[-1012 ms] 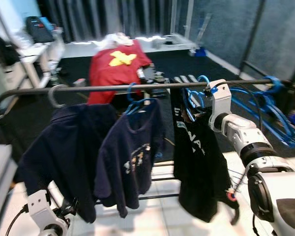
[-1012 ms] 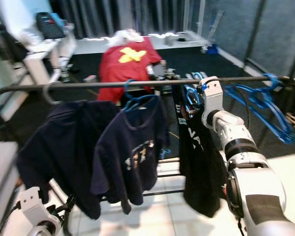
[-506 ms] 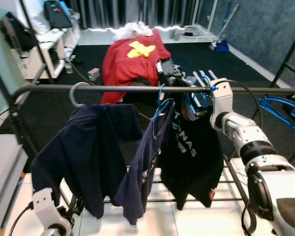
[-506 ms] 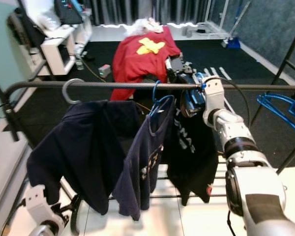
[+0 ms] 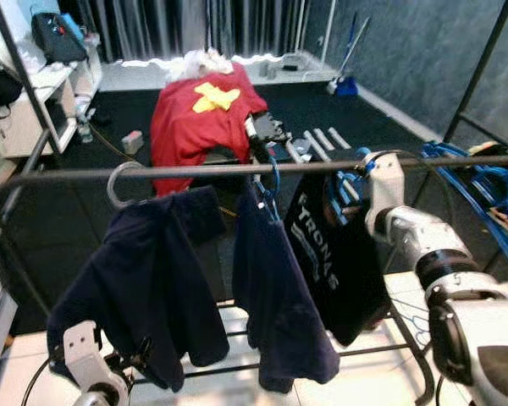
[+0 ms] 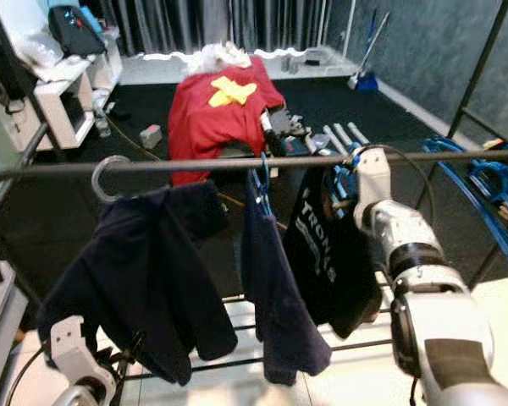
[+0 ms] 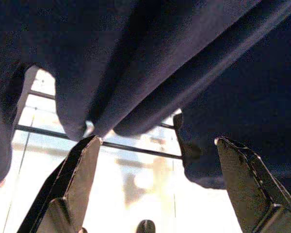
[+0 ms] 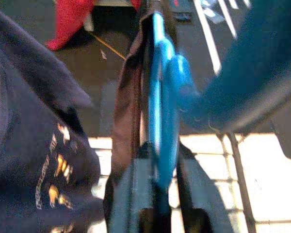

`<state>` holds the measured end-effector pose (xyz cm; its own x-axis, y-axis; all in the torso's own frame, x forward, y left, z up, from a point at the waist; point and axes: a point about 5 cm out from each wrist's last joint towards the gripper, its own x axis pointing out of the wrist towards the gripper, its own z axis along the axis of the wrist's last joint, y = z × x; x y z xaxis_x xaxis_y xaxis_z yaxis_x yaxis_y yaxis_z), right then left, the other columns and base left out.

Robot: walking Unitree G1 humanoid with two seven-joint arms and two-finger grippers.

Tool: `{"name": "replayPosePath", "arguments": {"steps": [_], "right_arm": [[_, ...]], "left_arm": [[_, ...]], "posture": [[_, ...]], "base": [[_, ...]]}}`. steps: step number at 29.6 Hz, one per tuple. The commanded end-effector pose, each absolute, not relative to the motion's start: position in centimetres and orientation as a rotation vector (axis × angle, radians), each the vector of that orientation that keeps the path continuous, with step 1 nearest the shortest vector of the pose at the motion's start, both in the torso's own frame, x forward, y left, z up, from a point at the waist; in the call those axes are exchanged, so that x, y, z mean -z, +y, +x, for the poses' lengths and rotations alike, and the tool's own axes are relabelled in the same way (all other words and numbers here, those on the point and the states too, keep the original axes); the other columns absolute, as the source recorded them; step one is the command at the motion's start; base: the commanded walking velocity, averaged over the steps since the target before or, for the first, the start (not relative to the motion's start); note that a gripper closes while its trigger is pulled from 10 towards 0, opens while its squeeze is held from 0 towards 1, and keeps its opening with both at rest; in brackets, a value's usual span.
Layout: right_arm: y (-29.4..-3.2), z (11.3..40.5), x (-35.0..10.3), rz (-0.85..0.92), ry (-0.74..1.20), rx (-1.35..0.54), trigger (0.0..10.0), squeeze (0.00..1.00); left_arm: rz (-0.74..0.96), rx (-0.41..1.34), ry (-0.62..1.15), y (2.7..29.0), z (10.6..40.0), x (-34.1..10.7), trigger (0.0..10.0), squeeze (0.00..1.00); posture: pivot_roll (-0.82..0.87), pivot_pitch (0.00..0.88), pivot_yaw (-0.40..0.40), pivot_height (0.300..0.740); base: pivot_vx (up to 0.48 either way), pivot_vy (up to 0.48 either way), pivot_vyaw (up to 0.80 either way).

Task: Hang hanger

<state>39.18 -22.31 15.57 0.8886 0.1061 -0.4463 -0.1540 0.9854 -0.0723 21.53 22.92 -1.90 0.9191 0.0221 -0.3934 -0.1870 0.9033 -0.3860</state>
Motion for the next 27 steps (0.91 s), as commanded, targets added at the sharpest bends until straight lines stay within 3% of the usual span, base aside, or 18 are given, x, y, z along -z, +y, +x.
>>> {"name": "replayPosePath", "arguments": {"steps": [1,11,15,16,20,21,22,24,27], "right_arm": [[-22.2,38.5,-13.8,-0.083,0.52,-0.121,10.0,1.0],[-22.6,38.2,-13.8,-0.069,0.47,-0.067,10.0,1.0],[-20.6,38.0,-15.5,-0.064,0.369,-0.12,10.0,1.0],[-18.8,37.7,-18.5,-0.108,0.263,-0.135,10.0,0.0],[-17.9,37.6,-20.6,-0.126,0.201,-0.138,10.0,0.0],[-16.7,37.7,-23.7,-0.144,0.119,-0.153,10.0,0.0],[-16.7,37.7,-23.7,-0.144,0.119,-0.153,10.0,0.0],[-13.5,37.8,-32.2,-0.169,-0.087,-0.252,10.0,0.0],[-12.1,37.4,-35.4,-0.18,-0.156,-0.305,10.0,0.0]], "left_arm": [[-0.43,-0.107,0.424,23.1,21.1,2.4,10.0,0.0],[-0.452,-0.078,0.42,23.0,21.1,2.5,10.0,0.0],[-0.459,-0.06,0.413,22.9,21.2,2.4,10.0,0.0],[-0.463,-0.052,0.409,22.9,21.3,2.3,10.0,0.0],[-0.465,-0.048,0.407,22.8,21.3,2.3,10.0,0.0],[-0.47,-0.043,0.403,22.8,21.4,2.2,10.0,0.0],[-0.47,-0.043,0.403,22.8,21.4,2.2,10.0,0.0],[-0.489,-0.026,0.4,22.6,21.8,2.2,10.0,0.0],[-0.499,-0.018,0.398,22.5,21.9,2.2,10.0,0.0]], "posture": [[-0.09,0.0,-0.025,0.736],[-0.09,0.0,-0.019,0.736],[-0.1,0.0,-0.011,0.736],[-0.1,0.0,-0.005,0.736],[-0.11,0.0,0.0,0.736],[-0.12,0.0,0.011,0.736],[-0.12,0.0,0.011,0.736],[-0.12,0.0,0.015,0.736],[-0.12,0.0,0.017,0.736]], "base": [[0.0,0.0,0.0],[0.0,0.0,0.0],[0.0,0.0,0.0],[0.0,0.0,0.0],[0.0,0.0,0.0],[0.0,0.0,0.0],[0.0,0.0,0.0],[0.0,0.0,0.0],[0.0,0.0,0.0]]}}
